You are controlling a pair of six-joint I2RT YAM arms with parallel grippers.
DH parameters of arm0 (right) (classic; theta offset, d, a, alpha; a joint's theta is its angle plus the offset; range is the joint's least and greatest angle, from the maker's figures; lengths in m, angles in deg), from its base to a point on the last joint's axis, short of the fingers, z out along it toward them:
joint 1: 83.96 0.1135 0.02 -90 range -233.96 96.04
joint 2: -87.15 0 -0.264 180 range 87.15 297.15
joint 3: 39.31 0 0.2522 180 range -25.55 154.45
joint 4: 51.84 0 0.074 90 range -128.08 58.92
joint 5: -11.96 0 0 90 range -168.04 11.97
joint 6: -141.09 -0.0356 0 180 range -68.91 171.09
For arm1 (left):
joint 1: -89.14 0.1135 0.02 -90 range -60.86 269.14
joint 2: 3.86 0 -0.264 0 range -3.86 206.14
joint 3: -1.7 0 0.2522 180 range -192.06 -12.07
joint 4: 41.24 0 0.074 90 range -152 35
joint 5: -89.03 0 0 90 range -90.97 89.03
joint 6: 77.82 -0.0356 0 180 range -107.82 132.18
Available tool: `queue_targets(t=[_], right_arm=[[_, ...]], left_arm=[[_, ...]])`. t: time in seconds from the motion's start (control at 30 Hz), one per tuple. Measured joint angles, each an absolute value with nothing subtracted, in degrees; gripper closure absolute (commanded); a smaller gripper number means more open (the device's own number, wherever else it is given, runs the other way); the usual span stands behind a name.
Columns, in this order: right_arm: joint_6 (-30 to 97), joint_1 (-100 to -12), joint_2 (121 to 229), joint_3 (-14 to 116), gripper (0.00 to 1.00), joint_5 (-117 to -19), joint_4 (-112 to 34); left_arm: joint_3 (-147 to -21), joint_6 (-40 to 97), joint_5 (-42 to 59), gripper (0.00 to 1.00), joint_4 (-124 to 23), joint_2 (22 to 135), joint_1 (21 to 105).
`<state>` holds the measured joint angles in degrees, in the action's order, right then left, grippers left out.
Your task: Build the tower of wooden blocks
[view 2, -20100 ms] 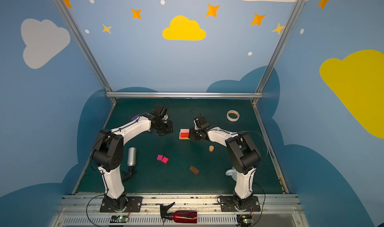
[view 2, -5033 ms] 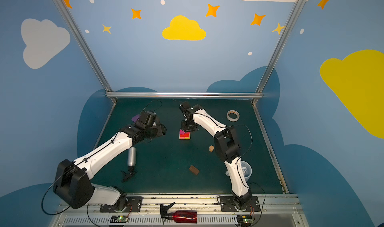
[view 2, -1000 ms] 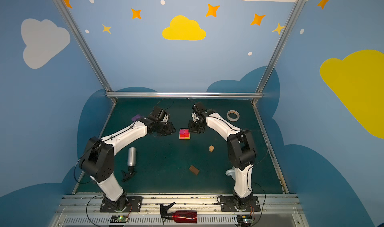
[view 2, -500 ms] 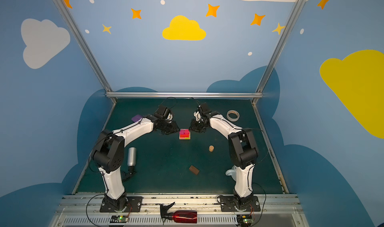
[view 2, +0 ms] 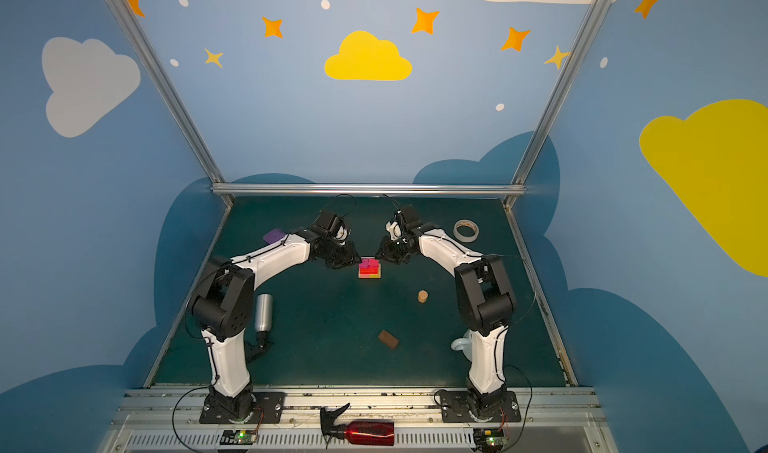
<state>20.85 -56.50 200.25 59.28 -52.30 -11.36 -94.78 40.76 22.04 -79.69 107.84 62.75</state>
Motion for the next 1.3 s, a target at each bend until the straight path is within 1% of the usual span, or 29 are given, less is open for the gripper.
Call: queue_targets(t=[0.23, 0.5, 0.93, 1.3], right_arm=[[20.2, -56.5, 201.1, 59.3, 0.71, -52.3, -11.3], [20.0, -56.5, 201.1, 59.3, 0.71, -52.2, -11.4], [19.7, -56.5, 202.6, 59.3, 0.74, -51.8, -12.0], [19.3, -56.5, 202.6, 59.3, 0.75, -51.7, -12.5]], left_arm=[[-96.8, 40.7, 22.8, 0.75, -79.9, 109.7, 62.6], [-97.3, 40.7, 22.7, 0.75, -81.2, 110.8, 62.5], [-98.5, 40.6, 22.9, 0.76, -81.7, 111.9, 62.0], [-98.6, 40.6, 22.9, 0.75, -82.3, 112.3, 61.6]])
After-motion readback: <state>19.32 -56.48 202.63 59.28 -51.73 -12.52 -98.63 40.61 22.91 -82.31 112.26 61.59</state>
